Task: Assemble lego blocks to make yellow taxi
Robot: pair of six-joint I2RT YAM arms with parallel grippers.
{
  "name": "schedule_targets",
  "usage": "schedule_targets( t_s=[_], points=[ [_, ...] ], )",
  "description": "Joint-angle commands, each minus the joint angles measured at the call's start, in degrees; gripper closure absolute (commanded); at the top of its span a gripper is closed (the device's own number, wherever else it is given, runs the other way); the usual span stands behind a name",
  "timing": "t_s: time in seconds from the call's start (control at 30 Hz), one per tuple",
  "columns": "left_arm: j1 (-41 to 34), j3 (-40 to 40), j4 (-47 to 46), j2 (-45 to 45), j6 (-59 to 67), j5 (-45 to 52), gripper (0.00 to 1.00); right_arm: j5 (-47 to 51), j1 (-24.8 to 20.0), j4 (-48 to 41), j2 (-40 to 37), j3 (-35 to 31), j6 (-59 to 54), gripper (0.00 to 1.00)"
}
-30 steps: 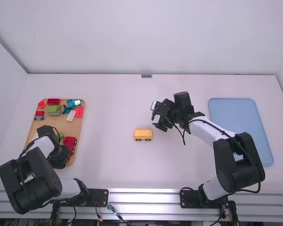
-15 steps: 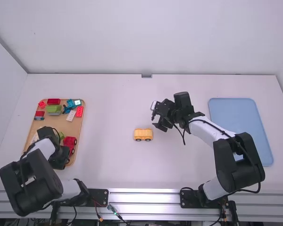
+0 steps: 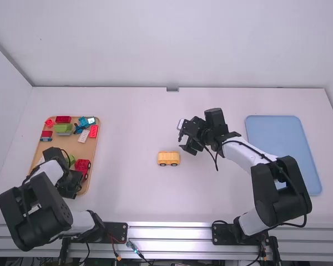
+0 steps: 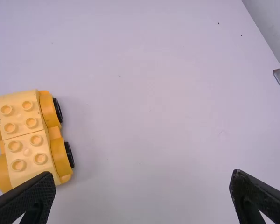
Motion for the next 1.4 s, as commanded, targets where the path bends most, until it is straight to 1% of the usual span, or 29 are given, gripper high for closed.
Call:
schedule_targets(
  t_s=[0.0,0.03,0.1,0.27,0.33,0.47,0.93,1.17,1.3,1.37],
  points=[
    [-0.07,3.19,-0.50,0.04,1.07,2.36,0.57,-0.52,0.22,-0.24,-0.57,0.52,0.02,0.01],
    [-0.02,3.74,-1.36,0.04,1.07,2.38,0.64,-0.52,0.22,-0.24,-0.57,0.52,0.02,0.01],
    [-0.09,3.96,-1.64,0.04,1.09,2.34,0.68,-0.52,0.22,-0.26,-0.57,0.52,0.02,0.01],
    [-0.07,3.72,-1.36,0.04,1.07,2.10,0.68,-0.52,0.26,-0.50,-0.57,0.52,0.00,0.01],
    [-0.09,3.10,-0.79,0.04,1.05,2.21,0.64,-0.50,0.22,-0.76,-0.57,0.52,0.02,0.01],
    [-0.09,1.44,1.40,0.04,1.07,1.90,0.62,-0.50,0.20,-1.11,-0.57,0.52,-0.02,0.01],
    [-0.07,-1.68,5.81,0.04,1.07,1.97,0.63,-0.50,0.20,-1.11,-0.57,0.52,-0.02,0.01],
    [-0.09,-1.97,5.99,0.04,1.07,1.88,0.62,-0.50,0.22,-1.11,-0.57,0.52,-0.02,0.01],
    [-0.07,-1.97,6.03,0.07,1.07,1.84,0.67,-0.52,0.20,-1.14,-0.57,0.52,-0.02,0.01],
    [-0.09,-1.95,6.05,0.07,1.11,1.88,0.77,-0.50,0.22,-1.18,-0.57,0.52,-0.02,0.01]
  ],
)
